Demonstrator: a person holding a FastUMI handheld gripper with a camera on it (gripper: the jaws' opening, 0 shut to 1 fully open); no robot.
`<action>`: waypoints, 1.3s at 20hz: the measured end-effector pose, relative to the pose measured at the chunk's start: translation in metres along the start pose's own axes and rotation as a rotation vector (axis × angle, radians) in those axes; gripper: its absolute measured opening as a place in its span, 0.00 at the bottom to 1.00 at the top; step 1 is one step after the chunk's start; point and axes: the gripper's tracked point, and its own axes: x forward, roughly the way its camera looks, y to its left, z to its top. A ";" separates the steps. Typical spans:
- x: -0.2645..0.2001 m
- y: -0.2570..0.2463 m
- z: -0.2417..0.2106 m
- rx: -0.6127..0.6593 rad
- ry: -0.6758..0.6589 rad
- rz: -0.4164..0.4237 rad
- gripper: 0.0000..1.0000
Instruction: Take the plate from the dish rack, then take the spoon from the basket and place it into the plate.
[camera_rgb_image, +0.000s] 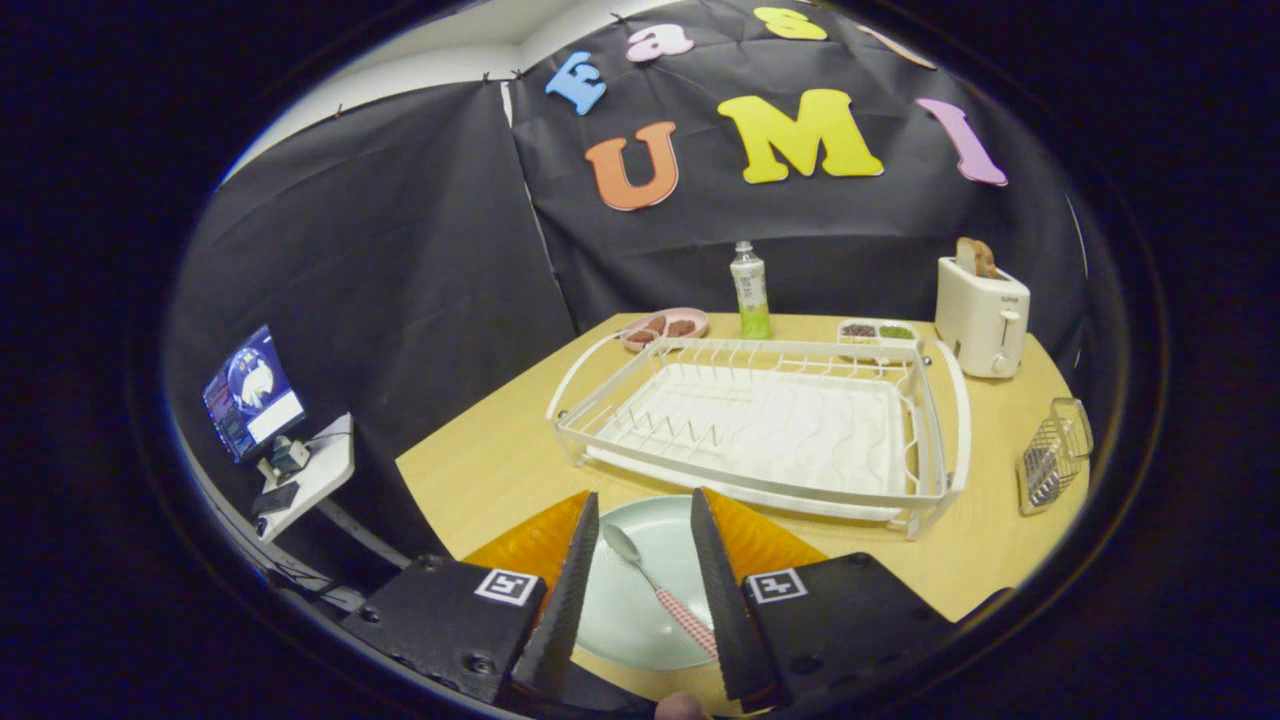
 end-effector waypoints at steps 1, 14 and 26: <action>-0.006 -0.005 0.003 -0.011 -0.027 -0.026 0.65; -0.160 -0.052 0.015 -0.049 -0.482 -0.463 1.00; -0.235 -0.045 -0.043 -0.025 -0.588 -0.614 1.00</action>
